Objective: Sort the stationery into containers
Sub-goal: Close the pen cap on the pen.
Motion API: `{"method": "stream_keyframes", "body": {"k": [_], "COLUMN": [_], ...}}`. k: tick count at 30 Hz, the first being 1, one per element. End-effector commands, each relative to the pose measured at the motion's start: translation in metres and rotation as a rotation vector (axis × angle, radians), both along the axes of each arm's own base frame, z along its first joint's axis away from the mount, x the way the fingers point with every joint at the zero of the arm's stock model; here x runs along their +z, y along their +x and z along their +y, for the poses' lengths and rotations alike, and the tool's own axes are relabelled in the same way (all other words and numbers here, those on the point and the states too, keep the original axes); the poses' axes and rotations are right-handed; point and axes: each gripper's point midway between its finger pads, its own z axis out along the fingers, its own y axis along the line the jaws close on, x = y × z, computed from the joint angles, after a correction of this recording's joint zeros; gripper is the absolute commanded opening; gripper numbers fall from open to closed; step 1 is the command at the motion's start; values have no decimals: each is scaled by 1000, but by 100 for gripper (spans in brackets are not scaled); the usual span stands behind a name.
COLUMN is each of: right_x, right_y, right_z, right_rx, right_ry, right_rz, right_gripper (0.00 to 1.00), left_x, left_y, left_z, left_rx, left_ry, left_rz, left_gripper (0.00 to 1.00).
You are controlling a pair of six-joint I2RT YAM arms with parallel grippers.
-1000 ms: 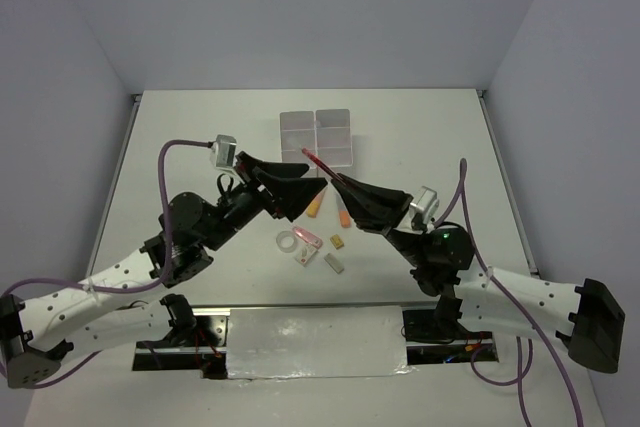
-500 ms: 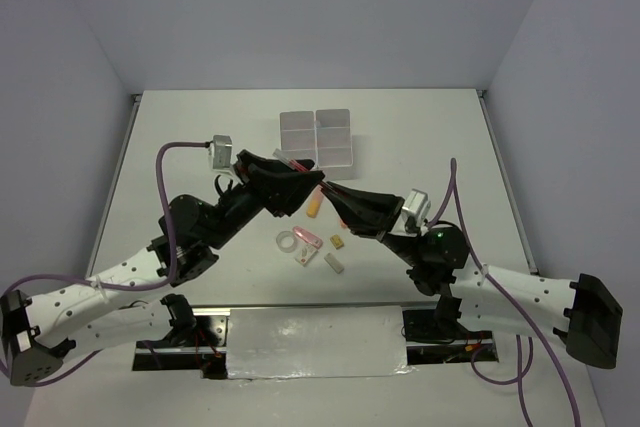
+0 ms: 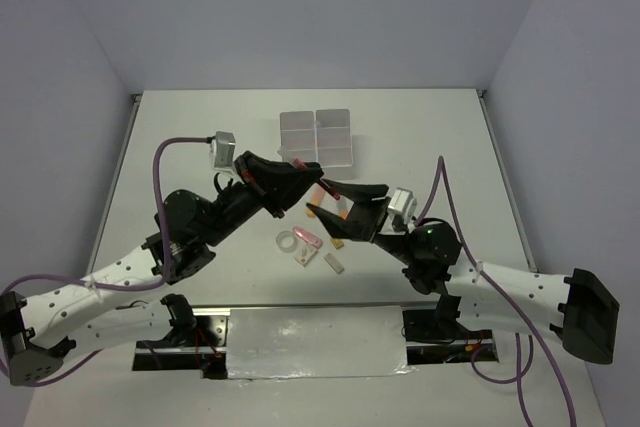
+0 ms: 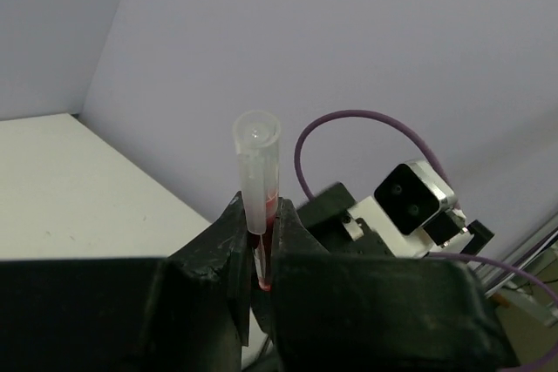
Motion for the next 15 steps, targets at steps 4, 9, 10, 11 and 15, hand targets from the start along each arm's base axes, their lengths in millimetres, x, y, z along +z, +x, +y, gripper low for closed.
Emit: {"method": "stream_keyframes", "body": {"k": [4,9,10,11,15], "right_x": [-18,-28,-27,-39,-19], "right_y": [-10,-24,-28,-36,-57], "right_z": [5,-2,-3,-3,-11], "right_rx": [59,140,156,208,340], "right_ry": [-123,-243,-257,-326,-367], "right_rz": [47,126,128,144,145], "right_gripper": [100,100,100,99,91], "left_x": [34,22,28,15,4], "left_y": [-12,-26,-29,-30,-55], "left_z": [1,-5,-6,-9,-15], "left_rx": [-1,-84,-93,-116,-271], "left_ry": [173,356,356,417,498], "left_rz": [-173,-253,-284,-284,-341], "left_gripper": [0,0,0,0,0]}}
